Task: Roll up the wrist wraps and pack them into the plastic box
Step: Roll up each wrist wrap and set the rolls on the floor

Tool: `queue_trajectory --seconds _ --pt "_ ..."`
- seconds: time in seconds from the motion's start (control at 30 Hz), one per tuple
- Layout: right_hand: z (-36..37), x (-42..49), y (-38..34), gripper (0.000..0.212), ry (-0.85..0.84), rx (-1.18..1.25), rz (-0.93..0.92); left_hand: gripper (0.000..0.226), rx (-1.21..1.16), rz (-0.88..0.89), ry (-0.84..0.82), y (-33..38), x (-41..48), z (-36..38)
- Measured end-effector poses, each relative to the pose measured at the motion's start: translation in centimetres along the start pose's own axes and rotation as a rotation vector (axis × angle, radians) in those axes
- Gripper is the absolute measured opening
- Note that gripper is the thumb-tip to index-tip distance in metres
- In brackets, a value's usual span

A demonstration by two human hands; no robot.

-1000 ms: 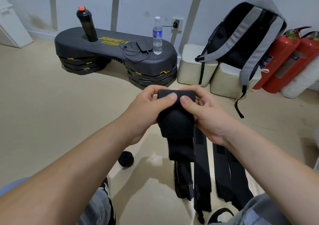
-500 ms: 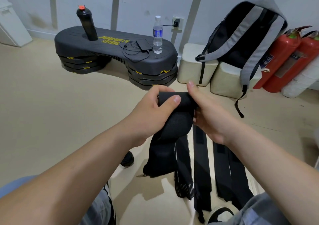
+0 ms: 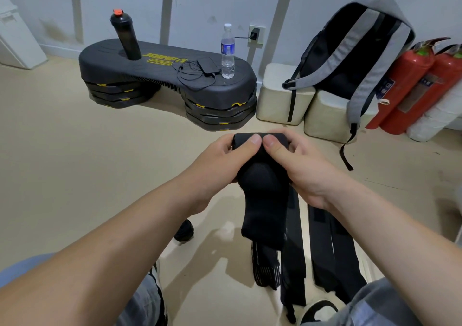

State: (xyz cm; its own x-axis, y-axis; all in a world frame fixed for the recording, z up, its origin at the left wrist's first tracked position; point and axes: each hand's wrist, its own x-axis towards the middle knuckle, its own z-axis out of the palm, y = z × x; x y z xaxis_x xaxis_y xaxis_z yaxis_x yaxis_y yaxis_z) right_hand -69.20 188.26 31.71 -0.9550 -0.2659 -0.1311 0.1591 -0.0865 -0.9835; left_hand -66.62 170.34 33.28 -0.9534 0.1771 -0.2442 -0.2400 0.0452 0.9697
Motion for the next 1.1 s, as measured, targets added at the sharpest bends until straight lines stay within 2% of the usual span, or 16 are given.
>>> queue_trajectory --seconds 0.1,0.2,0.4,0.5,0.63,0.83,1.1 --pt "0.3 -0.2 0.4 0.02 -0.032 -0.018 -0.037 0.053 0.025 -0.077 0.038 -0.2 0.4 0.2" --pt "0.2 -0.4 0.5 0.024 -0.063 -0.111 -0.06 0.06 0.063 -0.119 0.058 -0.6 0.5 0.1" --pt "0.0 -0.1 -0.1 0.033 -0.044 -0.067 0.028 0.032 0.04 -0.012 0.121 -0.7 0.5 0.0" --pt "0.2 -0.1 -0.2 0.047 -0.118 -0.09 0.106 0.026 0.002 0.053 0.127 -0.4 0.3 -0.1" --pt "1.0 -0.4 -0.6 0.05 -0.2 -0.008 0.142 0.026 -0.047 0.129 0.112 -0.1 -0.2 -0.1" --pt "1.2 -0.2 0.5 0.07 -0.17 -0.02 0.229 0.028 -0.067 0.071 0.095 -0.7 -0.8 0.8" --pt "1.0 -0.7 0.8 0.076 -0.2 -0.072 0.29 0.023 -0.15 0.01 0.082 -0.6 -1.2 1.0"
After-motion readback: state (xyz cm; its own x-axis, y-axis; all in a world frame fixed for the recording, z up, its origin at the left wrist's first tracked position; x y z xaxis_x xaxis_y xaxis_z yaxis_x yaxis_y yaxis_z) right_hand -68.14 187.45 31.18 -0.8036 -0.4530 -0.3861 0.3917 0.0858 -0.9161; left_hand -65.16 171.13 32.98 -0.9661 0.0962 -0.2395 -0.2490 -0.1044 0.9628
